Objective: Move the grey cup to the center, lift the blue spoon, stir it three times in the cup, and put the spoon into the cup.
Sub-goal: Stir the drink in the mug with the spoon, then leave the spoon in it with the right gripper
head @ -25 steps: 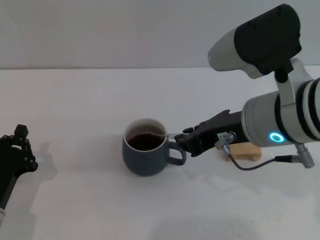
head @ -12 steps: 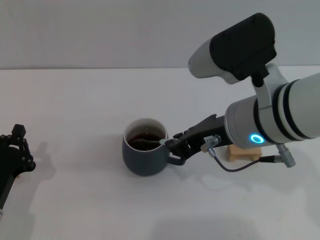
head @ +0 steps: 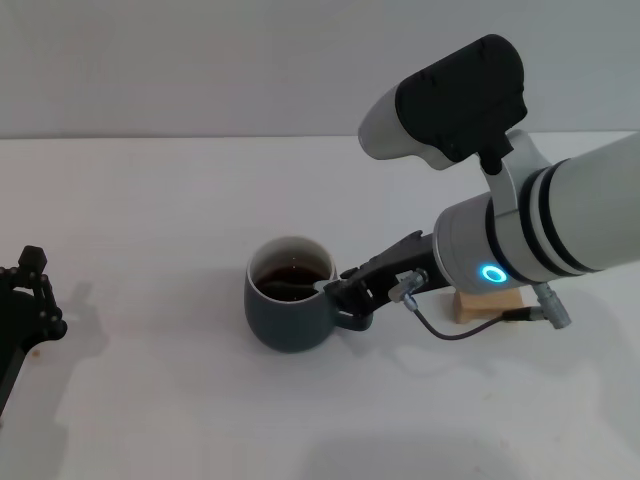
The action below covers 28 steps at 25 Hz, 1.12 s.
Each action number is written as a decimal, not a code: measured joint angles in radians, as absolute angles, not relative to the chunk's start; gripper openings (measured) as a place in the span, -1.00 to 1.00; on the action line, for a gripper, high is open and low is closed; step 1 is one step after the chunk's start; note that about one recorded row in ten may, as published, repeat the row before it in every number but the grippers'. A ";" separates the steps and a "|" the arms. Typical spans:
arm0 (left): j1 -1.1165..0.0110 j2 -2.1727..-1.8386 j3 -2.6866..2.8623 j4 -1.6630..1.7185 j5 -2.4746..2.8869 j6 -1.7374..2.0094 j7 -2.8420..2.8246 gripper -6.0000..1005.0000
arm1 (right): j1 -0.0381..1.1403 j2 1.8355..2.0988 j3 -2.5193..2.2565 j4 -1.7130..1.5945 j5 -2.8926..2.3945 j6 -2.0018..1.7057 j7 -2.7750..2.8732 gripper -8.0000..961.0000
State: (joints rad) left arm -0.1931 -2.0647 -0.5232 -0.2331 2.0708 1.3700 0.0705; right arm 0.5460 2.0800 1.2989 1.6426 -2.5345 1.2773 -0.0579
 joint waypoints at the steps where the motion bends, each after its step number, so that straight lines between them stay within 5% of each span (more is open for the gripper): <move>1: -0.193 -2.065 -0.524 -0.233 2.071 1.370 0.071 -0.99 | 0.552 2.080 1.299 1.627 -2.523 1.266 -0.059 -0.65; 28: -0.189 -2.065 -0.525 -0.233 2.071 1.370 0.071 -0.99 | 0.595 2.074 1.336 1.522 -2.531 1.193 -0.096 -0.65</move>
State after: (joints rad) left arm -0.1891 -2.0647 -0.5246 -0.2332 2.0708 1.3700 0.0706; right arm 0.5945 2.0742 1.3358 1.5221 -2.5307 1.1926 -0.0959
